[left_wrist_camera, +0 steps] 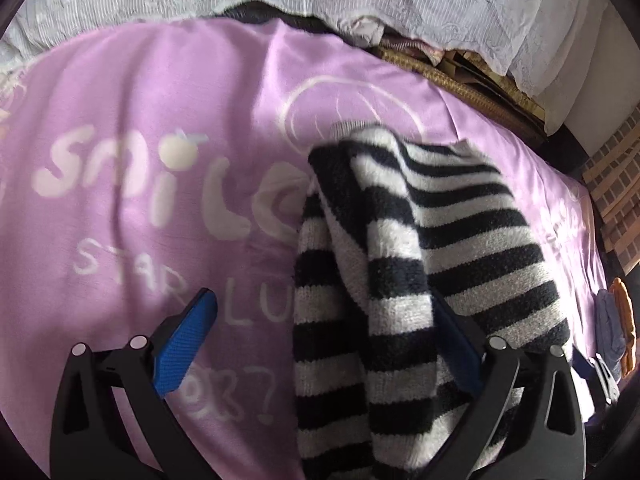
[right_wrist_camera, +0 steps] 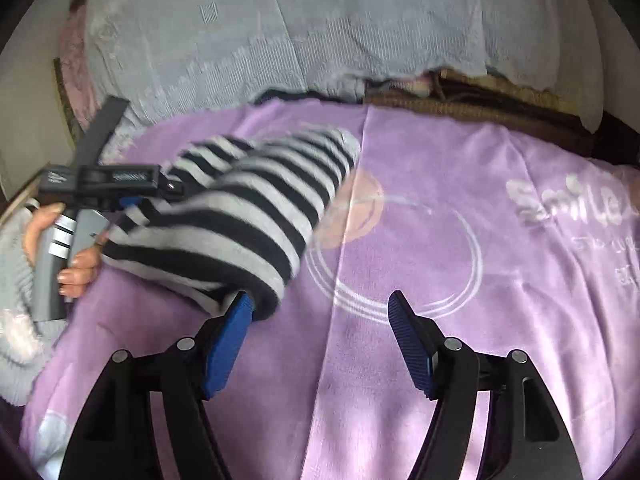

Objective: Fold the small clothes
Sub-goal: 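Grasp the folded striped sweater with the right gripper and lift it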

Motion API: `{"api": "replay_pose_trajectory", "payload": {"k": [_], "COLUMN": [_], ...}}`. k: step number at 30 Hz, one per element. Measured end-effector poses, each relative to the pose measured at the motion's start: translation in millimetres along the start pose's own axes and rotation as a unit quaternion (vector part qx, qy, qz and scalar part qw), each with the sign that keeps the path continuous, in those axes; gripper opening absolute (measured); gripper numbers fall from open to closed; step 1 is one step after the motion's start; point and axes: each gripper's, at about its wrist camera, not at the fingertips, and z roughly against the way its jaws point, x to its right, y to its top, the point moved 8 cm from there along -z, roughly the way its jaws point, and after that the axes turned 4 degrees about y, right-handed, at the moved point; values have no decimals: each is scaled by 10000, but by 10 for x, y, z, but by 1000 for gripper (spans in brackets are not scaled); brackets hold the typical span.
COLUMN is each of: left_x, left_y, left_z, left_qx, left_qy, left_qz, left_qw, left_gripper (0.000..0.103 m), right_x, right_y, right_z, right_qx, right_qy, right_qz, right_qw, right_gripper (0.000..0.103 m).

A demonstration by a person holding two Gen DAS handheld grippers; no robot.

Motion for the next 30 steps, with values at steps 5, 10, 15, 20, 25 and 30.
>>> {"api": "replay_pose_trajectory", "payload": {"k": [5,10,15,20,25,30], "left_x": [174,50,-281,-263,-180,49], "left_y": [185,331,331,310,262,72], "left_z": [342,111,-421,-323,54,371], "left_qx": [460,397,-93,-30,201,324], "left_qy": [43,887,25,55,200,-4], "left_qz": [-302,-342,516,457,266,-69], "left_qw": [9985,9947,9986,9989,9992,9995], "left_gripper": [98,98,99,99,98,98], "right_x": [-143,-363,-202,-163,-279,-521], "right_y": [455,842,624,644,757,622], "right_z": [135,-369,-1009,-952,-581,-457], "right_qx": [570,489,-16,50,469,427], "right_qy": [296,144,319,506,452,498], "right_qz": [21,86,-568,-730,-441,192], "right_qw": [9979,9987,9979,9960,9969,9977], "right_gripper": [69,51,49,49,52,66]}}
